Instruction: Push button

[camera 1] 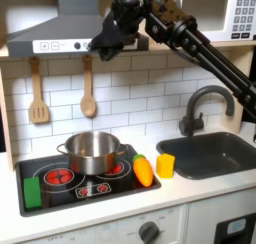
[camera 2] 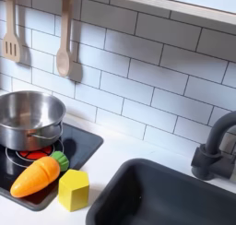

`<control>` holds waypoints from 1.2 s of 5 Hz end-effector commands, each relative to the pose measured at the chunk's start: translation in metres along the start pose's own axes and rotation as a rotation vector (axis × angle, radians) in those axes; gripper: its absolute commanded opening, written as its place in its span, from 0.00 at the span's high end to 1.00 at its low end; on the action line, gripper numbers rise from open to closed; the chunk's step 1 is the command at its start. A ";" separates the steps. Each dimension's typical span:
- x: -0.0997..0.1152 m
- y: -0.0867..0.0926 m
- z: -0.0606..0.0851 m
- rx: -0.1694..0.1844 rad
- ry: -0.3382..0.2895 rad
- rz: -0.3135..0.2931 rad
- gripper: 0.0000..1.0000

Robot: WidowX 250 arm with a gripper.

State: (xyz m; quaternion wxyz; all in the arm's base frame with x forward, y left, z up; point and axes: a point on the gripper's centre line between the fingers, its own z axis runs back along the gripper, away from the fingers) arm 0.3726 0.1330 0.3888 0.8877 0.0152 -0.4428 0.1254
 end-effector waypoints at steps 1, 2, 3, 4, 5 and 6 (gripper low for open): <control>0.010 -0.002 -0.010 0.001 -0.023 -0.007 1.00; 0.013 0.001 -0.015 0.006 -0.031 -0.004 1.00; 0.016 0.002 -0.020 0.012 -0.039 -0.010 1.00; 0.020 0.003 -0.023 0.011 -0.044 -0.012 1.00; 0.020 0.004 -0.025 0.013 -0.043 -0.012 1.00; 0.022 0.002 -0.025 0.028 -0.053 -0.024 1.00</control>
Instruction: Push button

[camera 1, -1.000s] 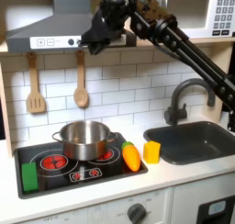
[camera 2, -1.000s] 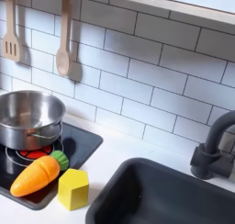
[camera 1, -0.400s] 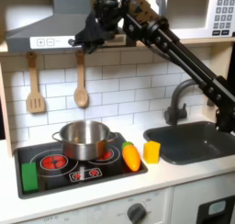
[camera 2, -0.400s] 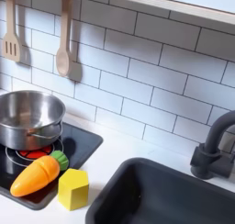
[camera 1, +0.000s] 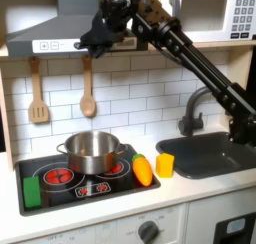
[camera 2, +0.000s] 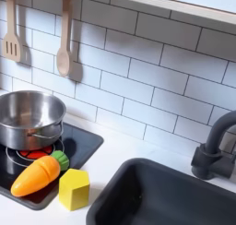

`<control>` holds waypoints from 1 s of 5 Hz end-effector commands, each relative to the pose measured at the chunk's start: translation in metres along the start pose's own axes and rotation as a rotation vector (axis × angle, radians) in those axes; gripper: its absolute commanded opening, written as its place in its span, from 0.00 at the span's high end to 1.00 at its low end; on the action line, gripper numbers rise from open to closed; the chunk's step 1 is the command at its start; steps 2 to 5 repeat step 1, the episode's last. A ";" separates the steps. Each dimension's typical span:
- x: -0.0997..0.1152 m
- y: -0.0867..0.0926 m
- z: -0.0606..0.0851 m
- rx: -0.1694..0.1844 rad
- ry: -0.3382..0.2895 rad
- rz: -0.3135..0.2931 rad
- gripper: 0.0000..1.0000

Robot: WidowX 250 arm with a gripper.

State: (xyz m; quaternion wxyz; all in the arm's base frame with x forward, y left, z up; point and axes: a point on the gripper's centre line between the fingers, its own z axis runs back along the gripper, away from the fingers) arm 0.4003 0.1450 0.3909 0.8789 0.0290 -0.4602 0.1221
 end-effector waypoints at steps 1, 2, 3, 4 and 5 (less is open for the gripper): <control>0.002 -0.002 0.001 0.022 0.009 -0.030 1.00; 0.002 -0.002 0.001 0.022 0.009 -0.030 1.00; 0.002 -0.002 0.001 0.022 0.009 -0.030 1.00; 0.002 -0.002 0.001 0.022 0.009 -0.030 1.00; 0.002 -0.002 0.001 0.022 0.009 -0.030 1.00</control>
